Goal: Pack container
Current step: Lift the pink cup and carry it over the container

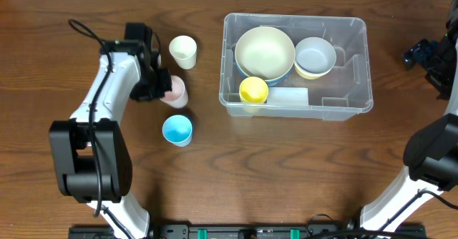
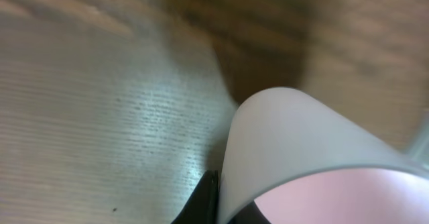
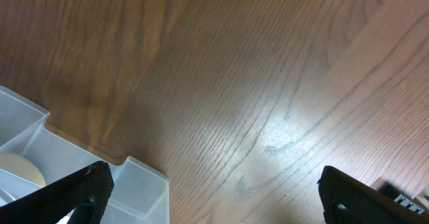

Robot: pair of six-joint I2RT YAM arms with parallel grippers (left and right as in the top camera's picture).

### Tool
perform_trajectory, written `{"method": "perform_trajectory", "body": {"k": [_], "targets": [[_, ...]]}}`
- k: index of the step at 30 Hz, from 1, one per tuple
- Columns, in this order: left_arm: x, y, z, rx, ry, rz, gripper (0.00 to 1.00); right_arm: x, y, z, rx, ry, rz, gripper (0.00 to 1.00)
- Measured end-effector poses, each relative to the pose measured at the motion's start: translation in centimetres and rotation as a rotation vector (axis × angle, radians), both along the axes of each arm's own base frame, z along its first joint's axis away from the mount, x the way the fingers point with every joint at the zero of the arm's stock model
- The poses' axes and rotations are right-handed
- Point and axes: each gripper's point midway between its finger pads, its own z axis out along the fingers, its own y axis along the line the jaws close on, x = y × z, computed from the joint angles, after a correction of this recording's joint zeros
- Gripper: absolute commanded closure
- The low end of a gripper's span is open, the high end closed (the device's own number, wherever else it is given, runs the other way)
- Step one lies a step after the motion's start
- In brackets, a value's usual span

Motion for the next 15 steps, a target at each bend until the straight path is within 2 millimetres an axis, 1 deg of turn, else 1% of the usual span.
{"method": "perform_trajectory", "body": {"k": [2, 4, 6, 8, 9, 11, 12, 13, 15], "targets": [[1.0, 0.0, 2.3, -0.001, -0.041, 0.000, 0.94, 0.0, 0.0, 0.0, 0.000, 0.000, 0.000, 0.01], [2.1, -0.2, 5.4, -0.002, -0.103, -0.005, 0.94, 0.0, 0.0, 0.0, 0.000, 0.000, 0.000, 0.01], [3.2, -0.7, 9.1, -0.003, -0.193, -0.018, 0.94, 0.0, 0.0, 0.0, 0.000, 0.000, 0.000, 0.01], [4.3, -1.9, 13.5, -0.009, -0.310, -0.047, 0.94, 0.0, 0.0, 0.0, 0.000, 0.000, 0.000, 0.01], [4.6, -2.8, 15.7, -0.015, -0.368, -0.071, 0.94, 0.0, 0.0, 0.0, 0.000, 0.000, 0.000, 0.01], [4.8, -5.9, 20.3, -0.032, -0.495, -0.149, 0.94, 0.0, 0.0, 0.0, 0.000, 0.000, 0.000, 0.01], [4.6, -7.1, 21.8, -0.041, -0.534, -0.181, 0.94, 0.0, 0.0, 0.0, 0.000, 0.000, 0.000, 0.01], [4.2, -9.3, 23.6, -0.058, -0.587, -0.238, 0.94, 0.0, 0.0, 0.0, 0.000, 0.000, 0.000, 0.01], [3.3, -13.5, 25.9, -0.093, -0.666, -0.344, 0.94, 0.0, 0.0, 0.0, 0.000, 0.000, 0.000, 0.01]]}}
